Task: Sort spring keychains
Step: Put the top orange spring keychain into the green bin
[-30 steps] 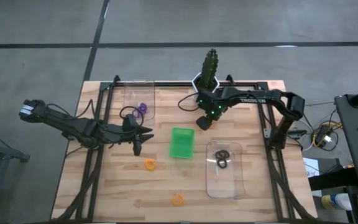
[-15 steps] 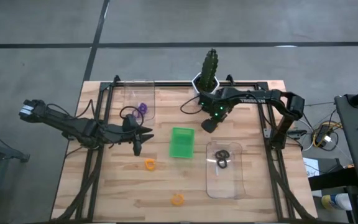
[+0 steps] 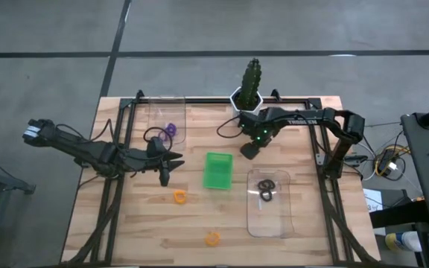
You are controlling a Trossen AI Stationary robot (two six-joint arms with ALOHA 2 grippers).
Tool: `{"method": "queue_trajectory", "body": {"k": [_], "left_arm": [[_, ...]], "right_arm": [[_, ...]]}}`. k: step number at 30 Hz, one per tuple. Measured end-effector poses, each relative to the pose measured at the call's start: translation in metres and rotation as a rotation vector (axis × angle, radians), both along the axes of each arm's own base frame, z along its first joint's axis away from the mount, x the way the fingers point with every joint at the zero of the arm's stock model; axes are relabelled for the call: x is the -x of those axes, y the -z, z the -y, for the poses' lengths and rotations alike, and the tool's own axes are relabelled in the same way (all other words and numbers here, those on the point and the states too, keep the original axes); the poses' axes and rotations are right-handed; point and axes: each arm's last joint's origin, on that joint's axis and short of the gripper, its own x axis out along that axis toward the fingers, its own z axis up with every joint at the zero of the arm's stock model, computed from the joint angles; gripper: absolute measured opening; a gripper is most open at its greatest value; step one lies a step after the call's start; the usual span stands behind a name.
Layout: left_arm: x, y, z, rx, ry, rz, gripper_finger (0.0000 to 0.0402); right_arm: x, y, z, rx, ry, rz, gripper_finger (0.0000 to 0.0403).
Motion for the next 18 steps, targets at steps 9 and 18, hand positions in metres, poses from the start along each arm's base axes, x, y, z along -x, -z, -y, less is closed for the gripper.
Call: {"method": "queue_trajectory", "body": {"k": [9,18], "left_arm": [[0.0,0.0,0.0,0.016,-0.005,0.004,0.0129],[0.0,0.0,0.0,0.021,-0.008,0.005,0.0129]], "right_arm": [[-0.013,-0.002,-0.002,-0.049,-0.052,0.15,0.0201],[-0.016,0.007,-0.002,-0.057,-0.051,0.132,0.0201]]}}
